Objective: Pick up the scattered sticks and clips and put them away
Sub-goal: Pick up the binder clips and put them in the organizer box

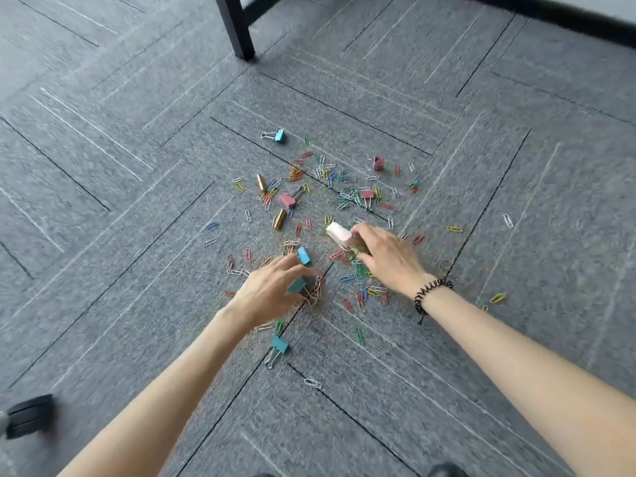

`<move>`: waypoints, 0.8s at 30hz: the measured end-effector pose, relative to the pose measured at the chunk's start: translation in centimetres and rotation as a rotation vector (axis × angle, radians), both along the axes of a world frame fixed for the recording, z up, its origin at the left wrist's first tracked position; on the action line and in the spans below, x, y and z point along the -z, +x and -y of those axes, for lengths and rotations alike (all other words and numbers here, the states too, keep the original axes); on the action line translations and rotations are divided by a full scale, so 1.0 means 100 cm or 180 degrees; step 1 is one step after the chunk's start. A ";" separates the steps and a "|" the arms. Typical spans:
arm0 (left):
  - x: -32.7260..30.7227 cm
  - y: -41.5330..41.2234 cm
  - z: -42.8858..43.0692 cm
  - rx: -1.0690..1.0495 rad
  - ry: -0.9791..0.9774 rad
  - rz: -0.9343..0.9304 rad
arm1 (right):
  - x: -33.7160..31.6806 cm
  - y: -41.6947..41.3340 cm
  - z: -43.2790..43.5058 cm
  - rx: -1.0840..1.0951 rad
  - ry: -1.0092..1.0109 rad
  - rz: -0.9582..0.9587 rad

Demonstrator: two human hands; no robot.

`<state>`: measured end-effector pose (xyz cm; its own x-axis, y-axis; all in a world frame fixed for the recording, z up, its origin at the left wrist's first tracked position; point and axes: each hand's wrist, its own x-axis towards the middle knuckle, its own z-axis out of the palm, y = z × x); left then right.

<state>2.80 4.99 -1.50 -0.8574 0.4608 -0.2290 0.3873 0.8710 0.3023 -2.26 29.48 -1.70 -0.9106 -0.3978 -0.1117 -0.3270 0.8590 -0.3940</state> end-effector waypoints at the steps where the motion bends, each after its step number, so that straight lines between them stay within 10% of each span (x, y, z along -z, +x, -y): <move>1: 0.004 0.000 0.003 0.0027 -0.0009 -0.0058 | 0.005 -0.003 0.001 0.0010 0.0000 -0.0025; 11: 0.006 0.016 0.007 -0.0415 0.0391 -0.0211 | 0.003 0.015 0.008 0.0611 -0.0647 0.0019; 24: -0.013 0.070 0.026 -0.1402 0.0568 0.0499 | -0.022 0.031 0.059 0.1445 -0.3200 0.3195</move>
<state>9.83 2.44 -0.17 -0.9410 0.1065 -0.3212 -0.0676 0.8709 0.4868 0.83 23.57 0.55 -0.6863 -0.3975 -0.6091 0.6466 0.0501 -0.7612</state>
